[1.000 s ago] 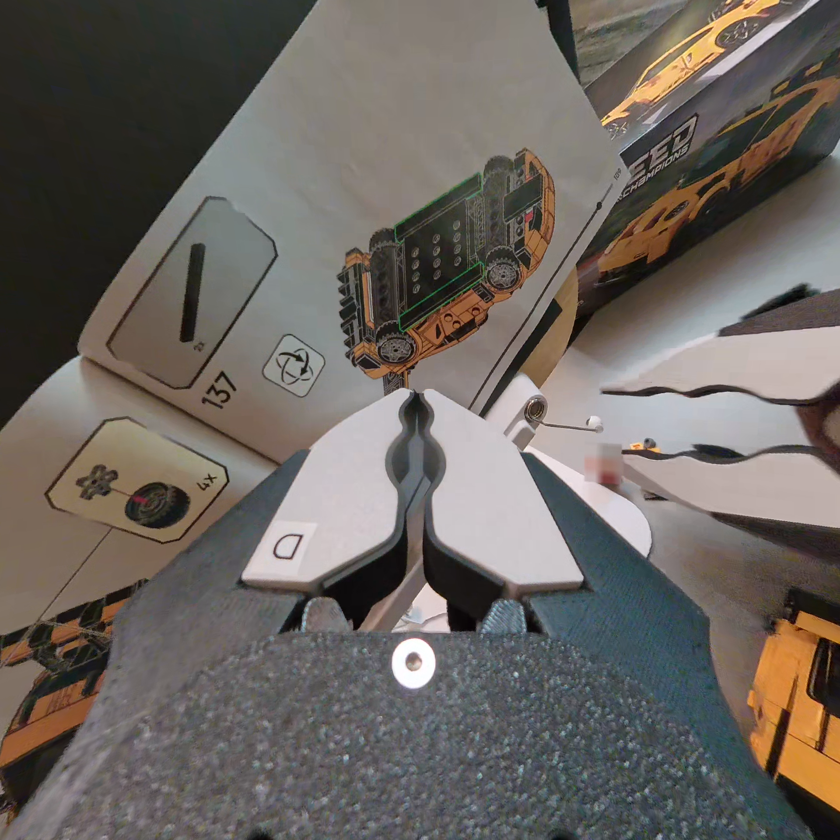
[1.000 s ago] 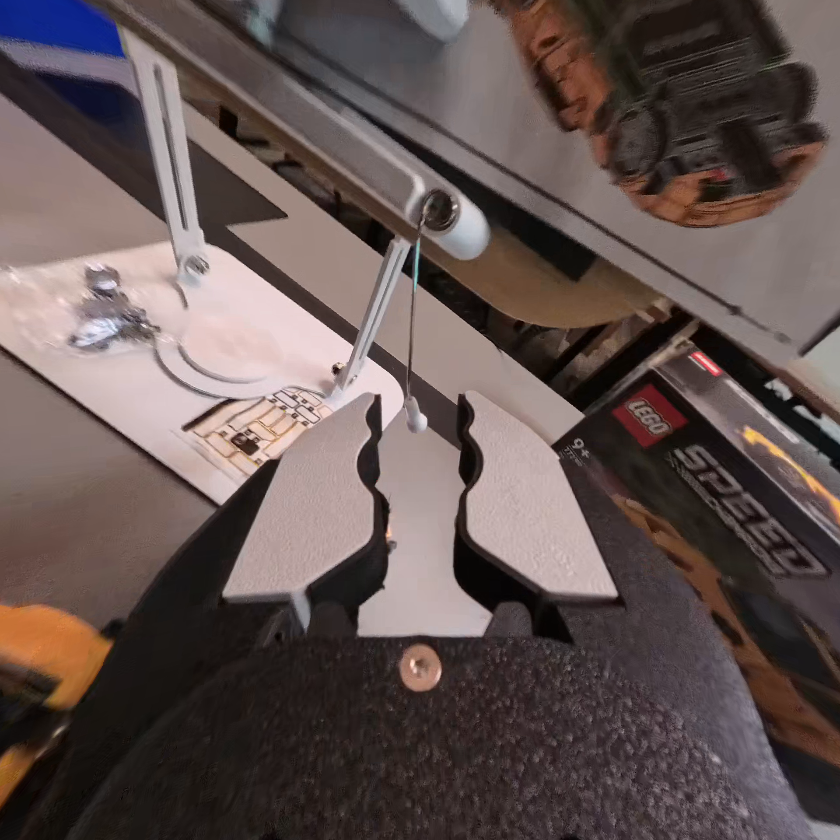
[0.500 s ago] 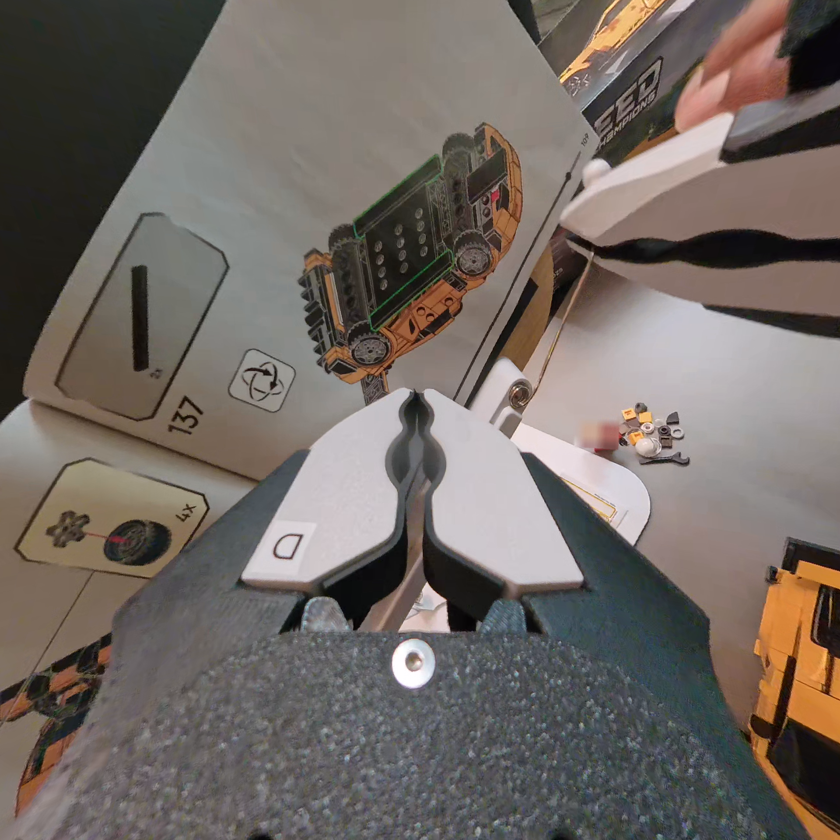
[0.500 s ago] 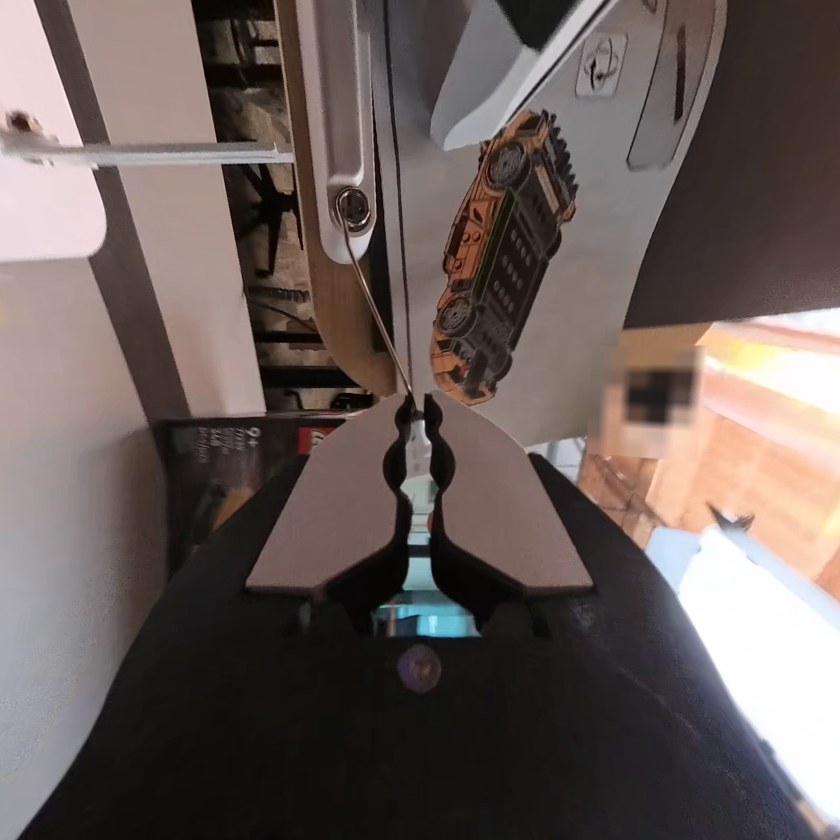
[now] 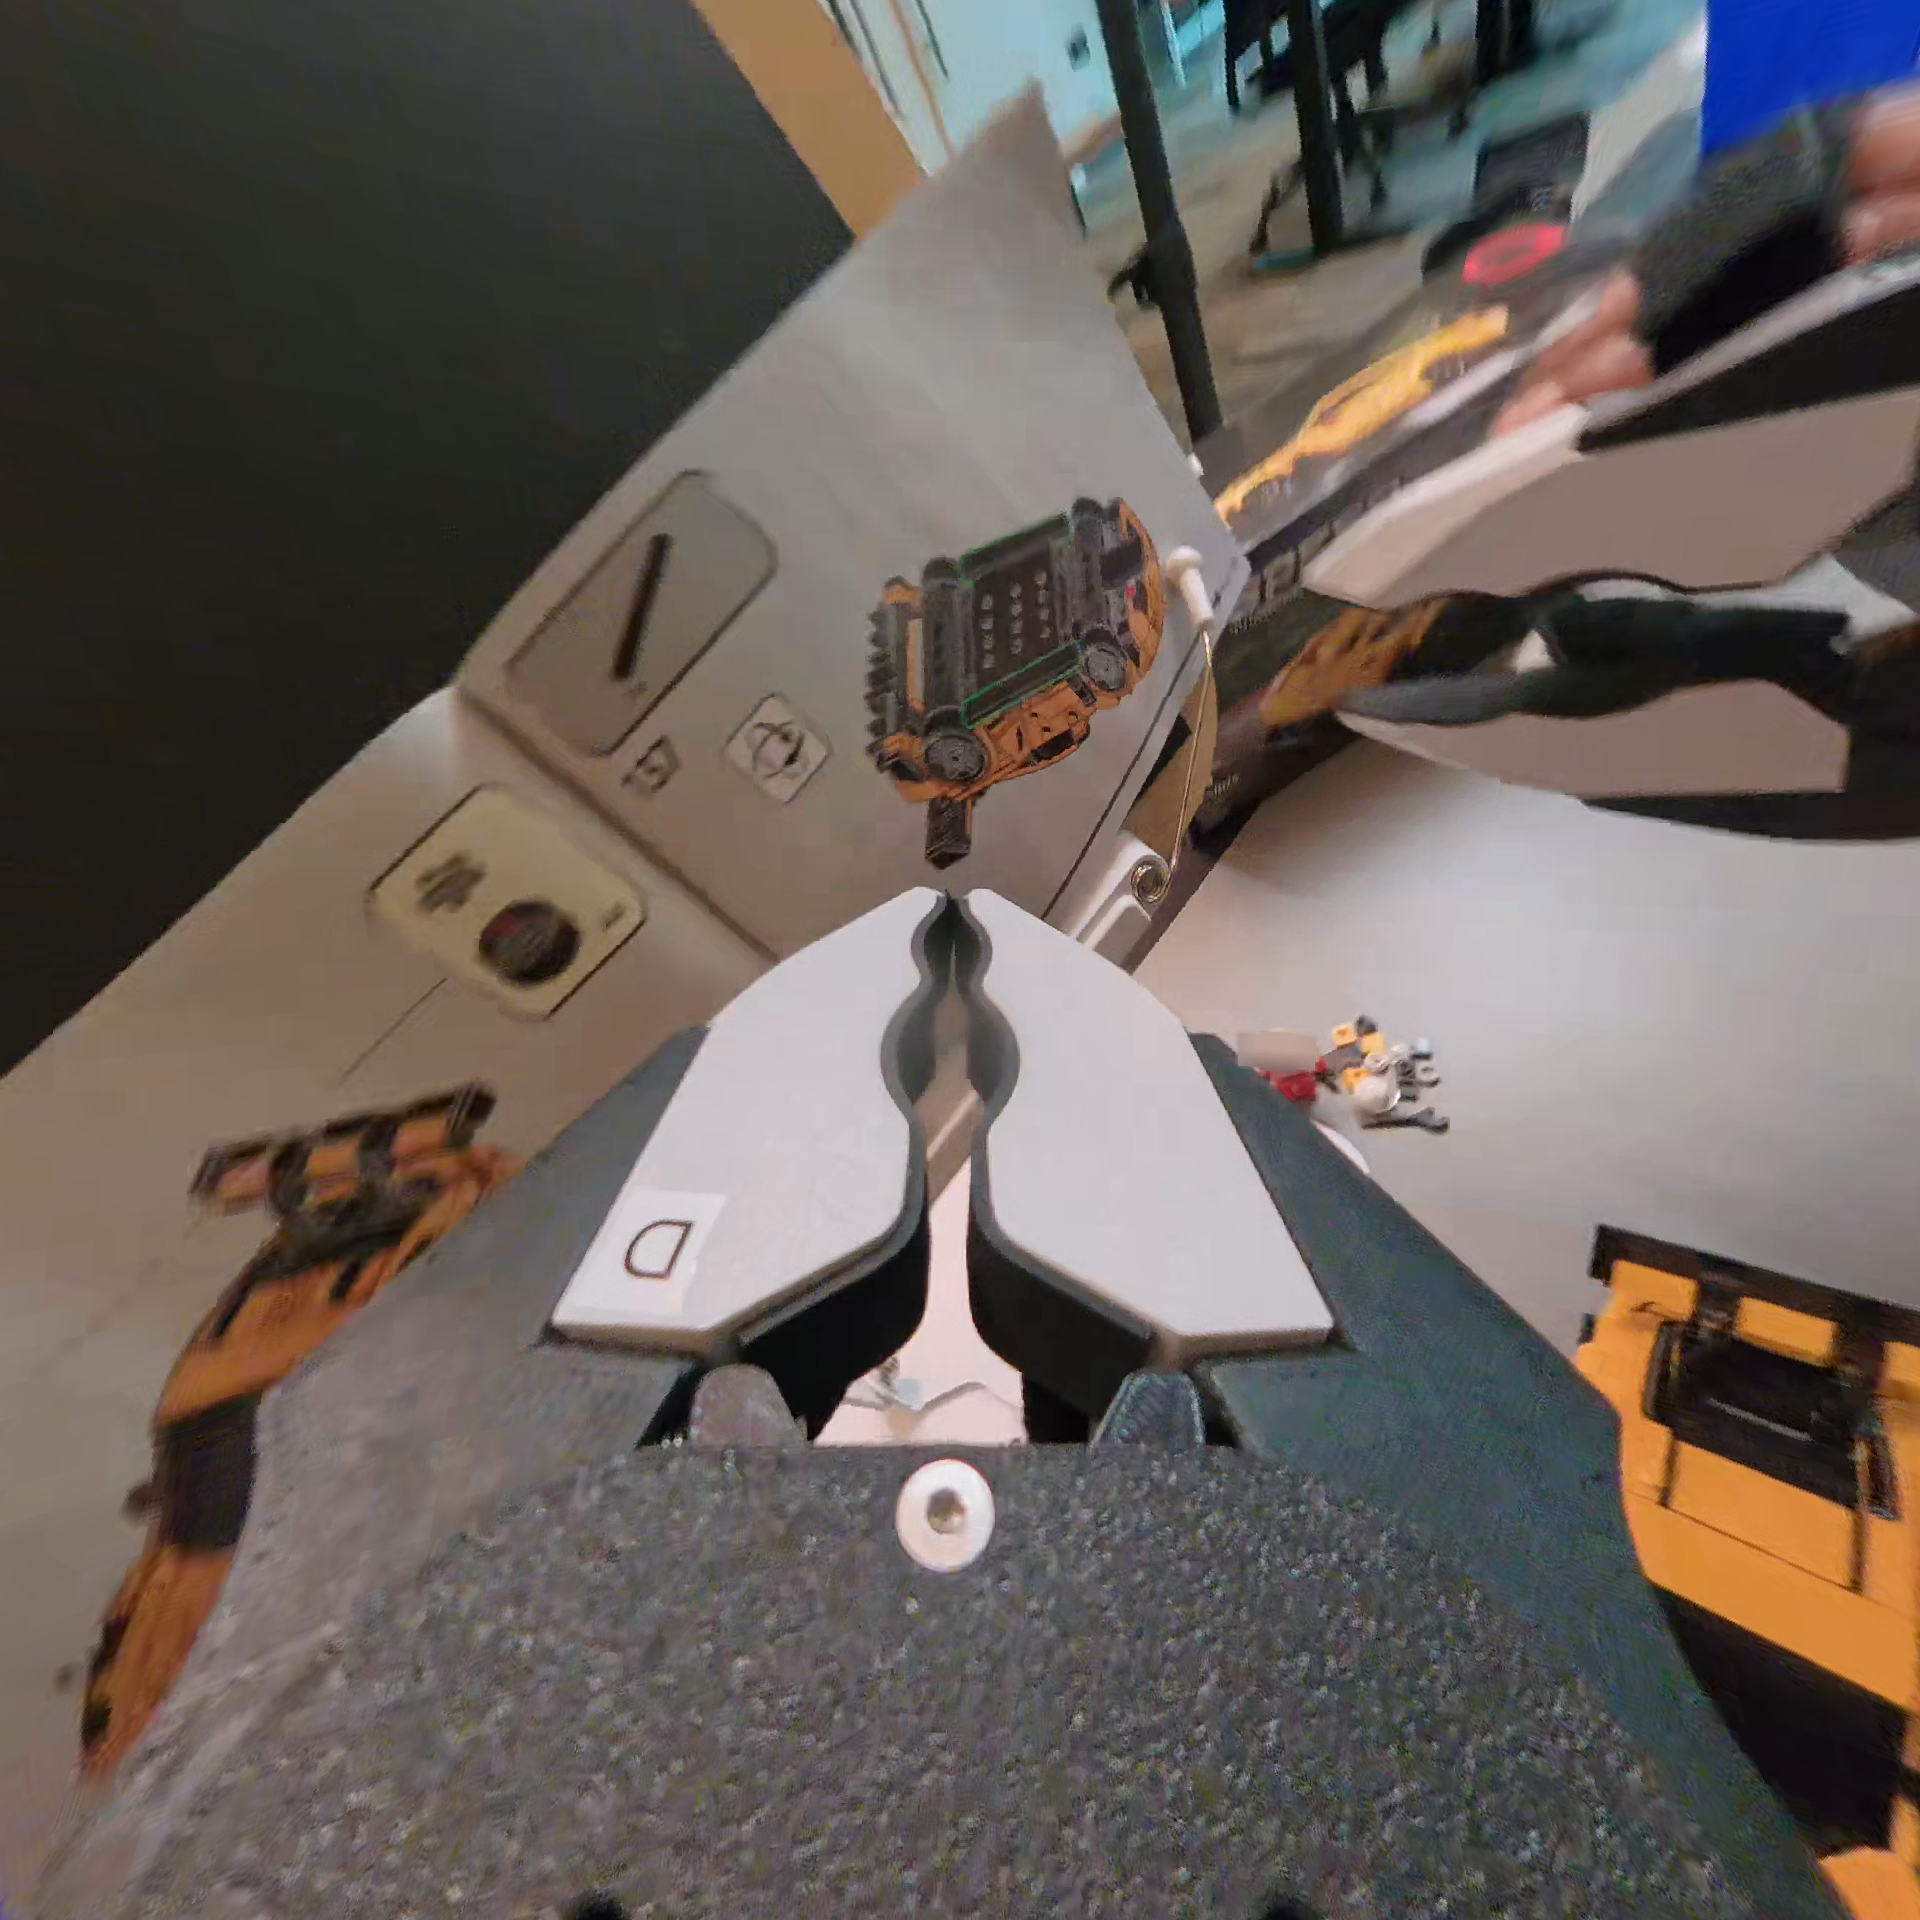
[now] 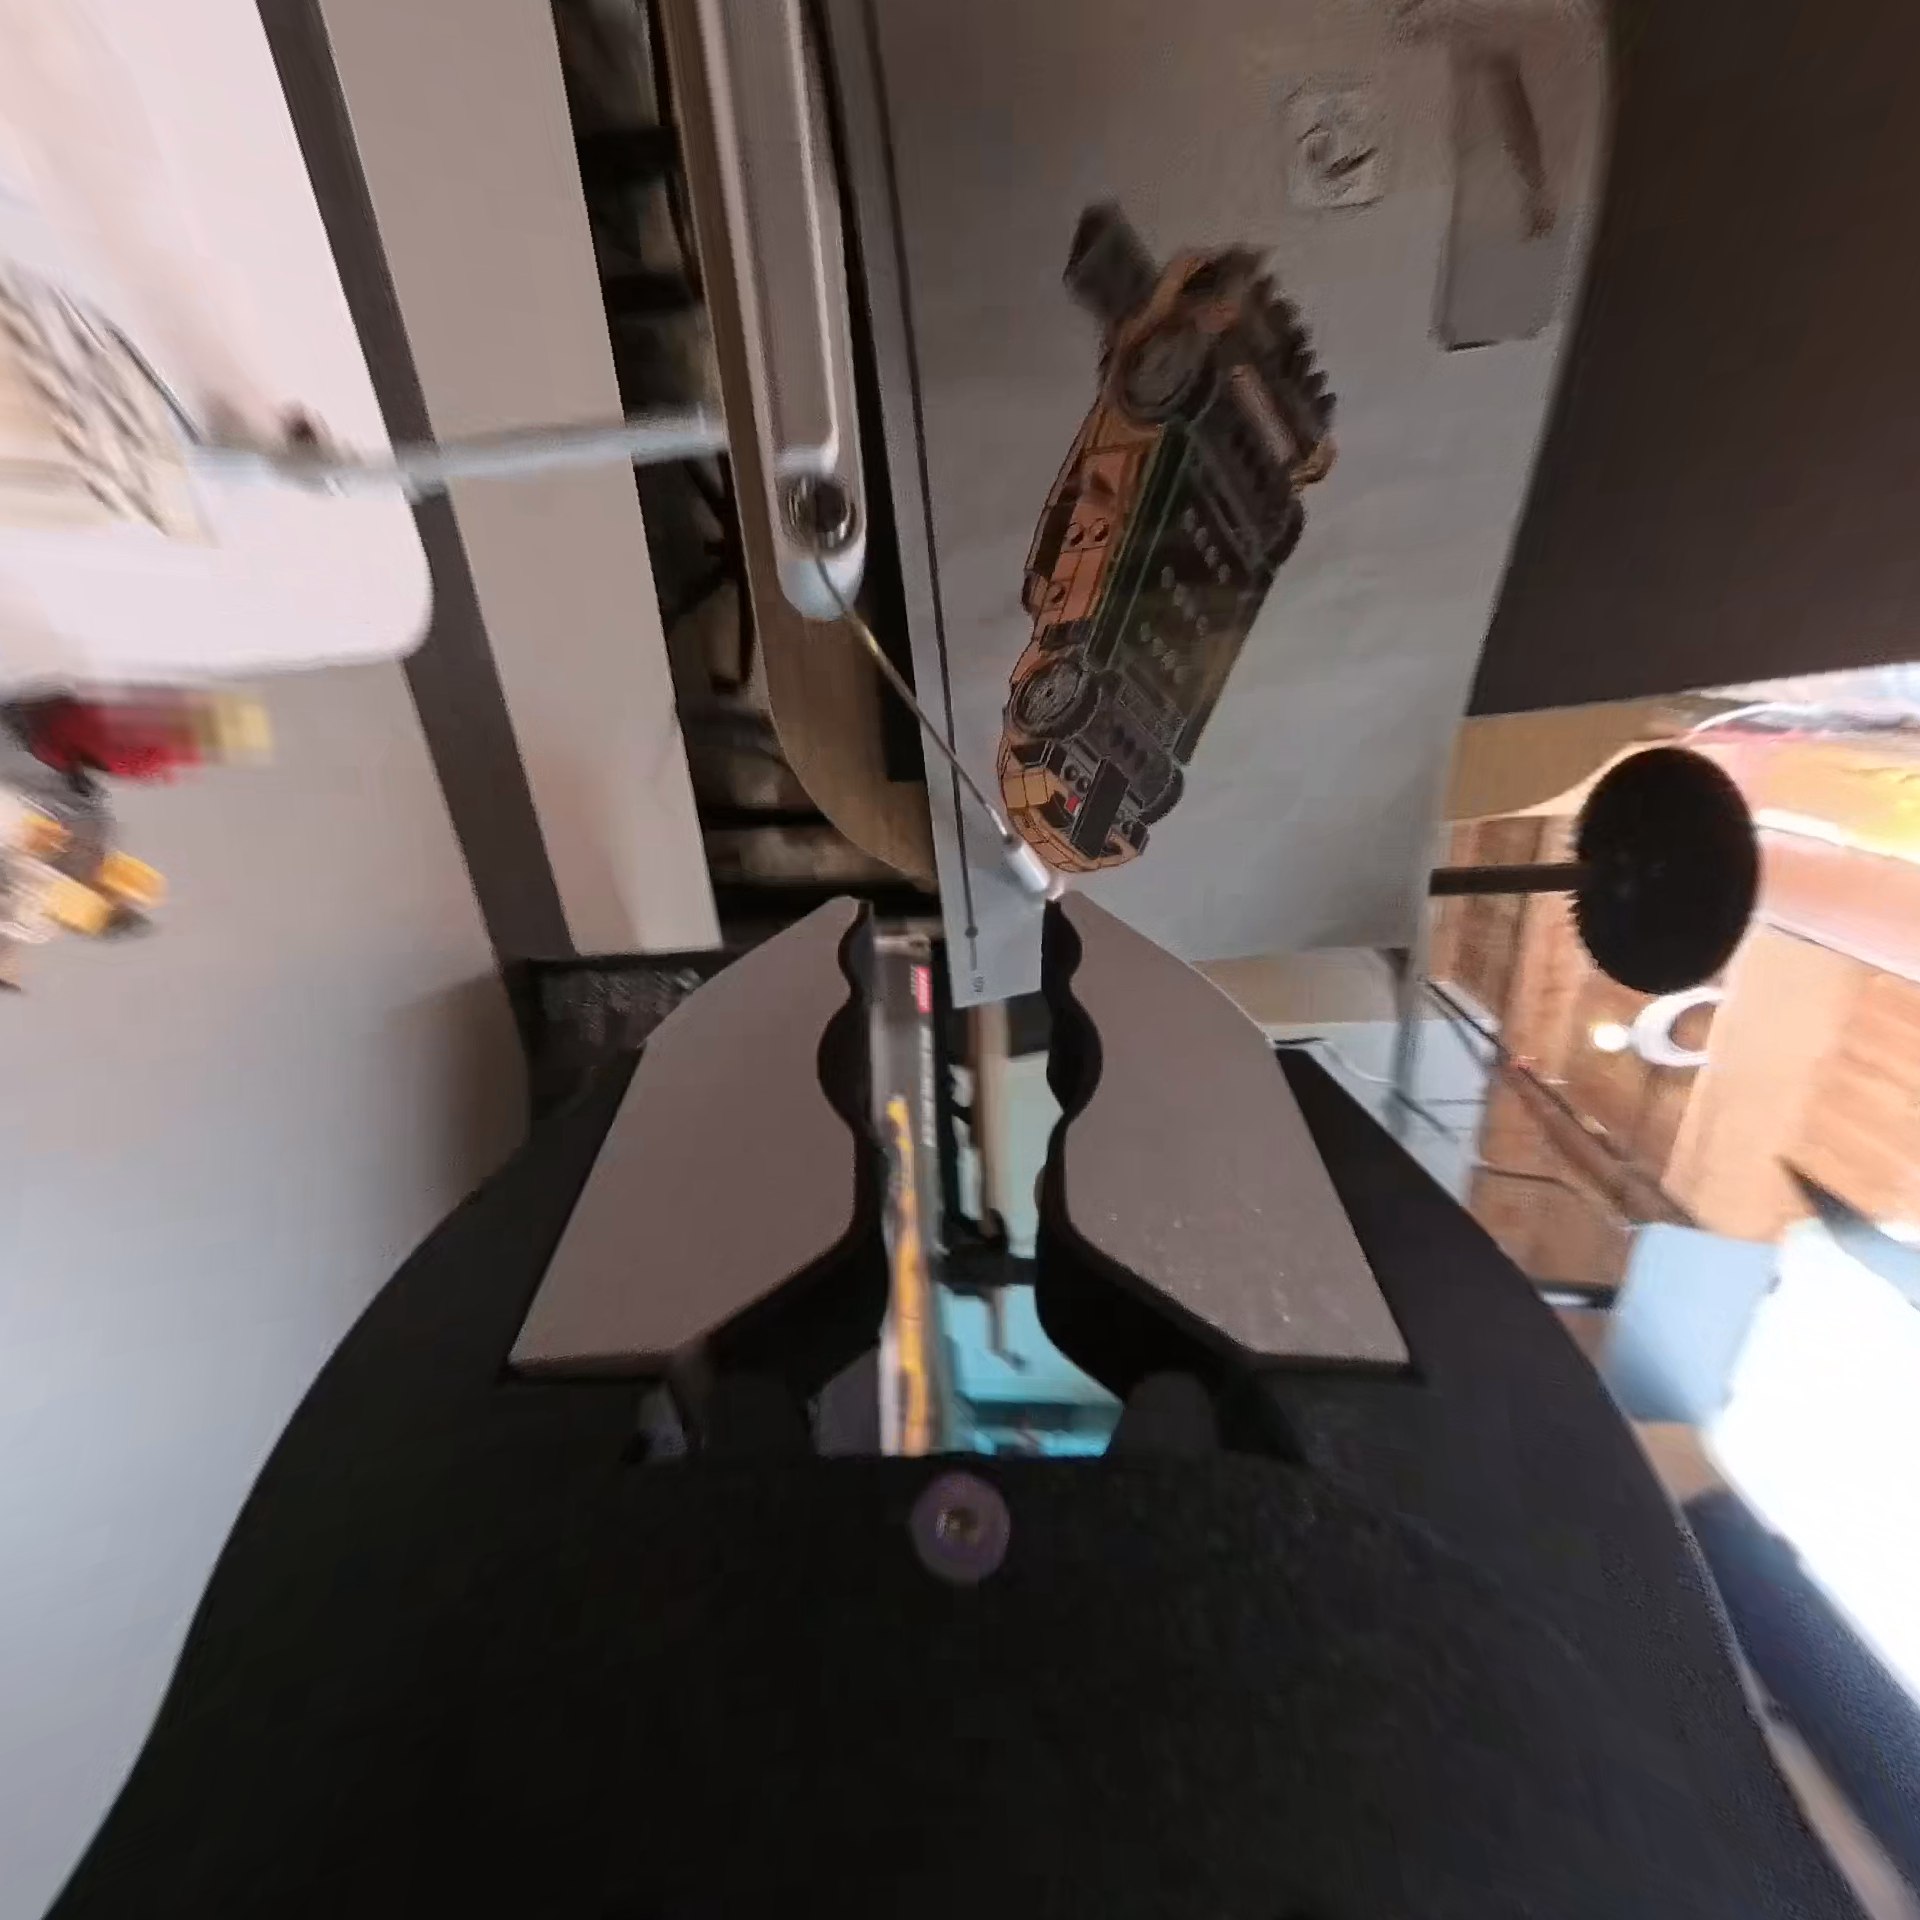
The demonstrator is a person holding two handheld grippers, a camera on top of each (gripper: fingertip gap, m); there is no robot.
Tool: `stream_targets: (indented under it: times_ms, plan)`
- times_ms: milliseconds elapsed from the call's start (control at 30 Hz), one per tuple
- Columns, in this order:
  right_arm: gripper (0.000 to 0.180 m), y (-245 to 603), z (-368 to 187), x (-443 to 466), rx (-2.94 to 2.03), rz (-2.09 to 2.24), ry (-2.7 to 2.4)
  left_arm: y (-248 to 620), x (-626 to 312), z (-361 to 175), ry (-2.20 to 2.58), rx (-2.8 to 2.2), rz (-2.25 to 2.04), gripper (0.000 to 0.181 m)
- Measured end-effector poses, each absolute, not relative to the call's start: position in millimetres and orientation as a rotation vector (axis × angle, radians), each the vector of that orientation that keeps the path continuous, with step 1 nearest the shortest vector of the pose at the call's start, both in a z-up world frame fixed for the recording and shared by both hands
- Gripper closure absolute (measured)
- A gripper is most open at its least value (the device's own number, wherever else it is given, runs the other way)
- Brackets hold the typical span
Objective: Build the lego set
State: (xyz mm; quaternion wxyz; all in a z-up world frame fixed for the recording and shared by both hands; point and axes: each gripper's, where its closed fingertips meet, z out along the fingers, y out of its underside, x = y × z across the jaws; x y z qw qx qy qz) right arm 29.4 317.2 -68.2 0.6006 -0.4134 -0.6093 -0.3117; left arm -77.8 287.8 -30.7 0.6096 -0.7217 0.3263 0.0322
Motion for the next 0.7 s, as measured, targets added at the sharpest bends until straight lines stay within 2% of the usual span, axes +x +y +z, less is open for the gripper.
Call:
stream_targets:
  times_ms: [100, 233, 367, 467, 700]
  plan:
    - [0.159, 272.9, -48.1, 19.2, -1.045, -0.312, -1.207, 268.1, -101.0, -19.6, 0.596, -1.595, 0.022, 0.181]
    - [0.162, 231.1, 14.1, 2.0, -1.092, 0.235, -0.823, 251.4, -143.8, -1.3, 0.34, -1.489, 0.014, 0.181]
    - [0.18, 225.3, 55.6, -15.3, -1.11, 0.508, -0.57, 242.0, -180.8, 7.4, 0.192, -1.456, 0.052, 0.181]
    - [0.18, 229.5, 54.8, -31.6, -1.155, 0.58, -0.514, 239.5, -206.1, 9.5, 0.126, -1.458, 0.106, 0.181]
    - [0.18, 238.0, 13.9, -48.4, -1.242, 0.607, -0.585, 252.1, -258.3, 22.0, 0.032, -1.443, 0.202, 0.181]
